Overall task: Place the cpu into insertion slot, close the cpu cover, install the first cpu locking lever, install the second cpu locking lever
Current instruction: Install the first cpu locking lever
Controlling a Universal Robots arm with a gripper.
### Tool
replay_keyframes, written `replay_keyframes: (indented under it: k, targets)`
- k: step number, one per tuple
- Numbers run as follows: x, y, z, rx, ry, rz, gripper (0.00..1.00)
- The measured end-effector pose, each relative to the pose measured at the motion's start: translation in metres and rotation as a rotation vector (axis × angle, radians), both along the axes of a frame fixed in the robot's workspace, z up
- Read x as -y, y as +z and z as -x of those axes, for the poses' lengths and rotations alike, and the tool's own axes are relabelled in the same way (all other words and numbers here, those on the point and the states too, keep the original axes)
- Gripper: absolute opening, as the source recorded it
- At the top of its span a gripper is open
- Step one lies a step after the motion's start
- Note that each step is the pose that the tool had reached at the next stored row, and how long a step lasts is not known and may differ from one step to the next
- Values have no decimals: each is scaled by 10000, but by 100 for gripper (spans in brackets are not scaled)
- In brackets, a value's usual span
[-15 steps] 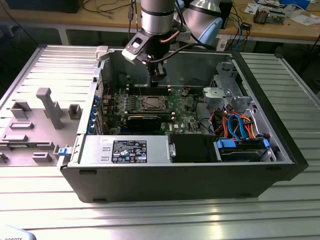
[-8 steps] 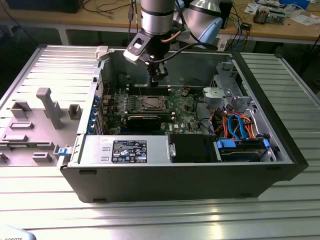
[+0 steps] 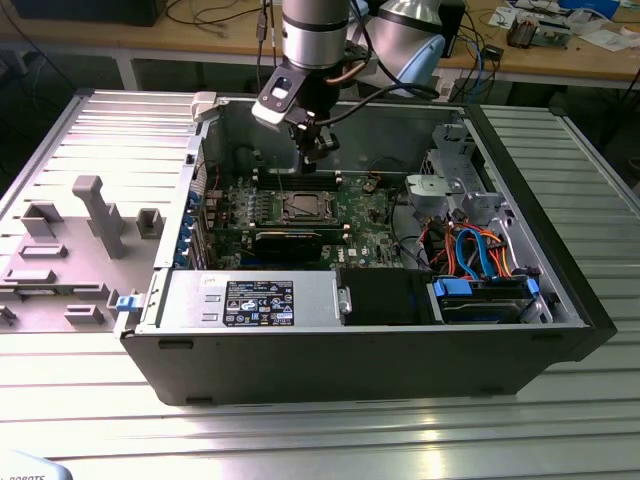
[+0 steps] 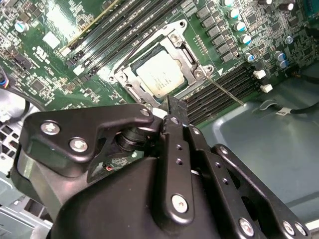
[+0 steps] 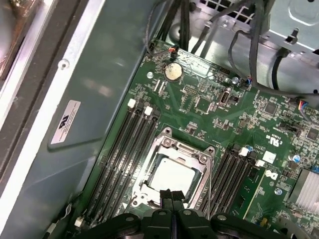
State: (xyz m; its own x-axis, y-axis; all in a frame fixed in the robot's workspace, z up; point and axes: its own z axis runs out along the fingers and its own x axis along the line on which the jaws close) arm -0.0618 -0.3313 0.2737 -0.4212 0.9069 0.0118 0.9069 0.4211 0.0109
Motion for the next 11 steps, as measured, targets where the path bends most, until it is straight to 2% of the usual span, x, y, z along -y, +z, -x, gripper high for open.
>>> replay_keyframes:
  k: [11]
  targets:
    - [-7,0,0,0,1108,0,11]
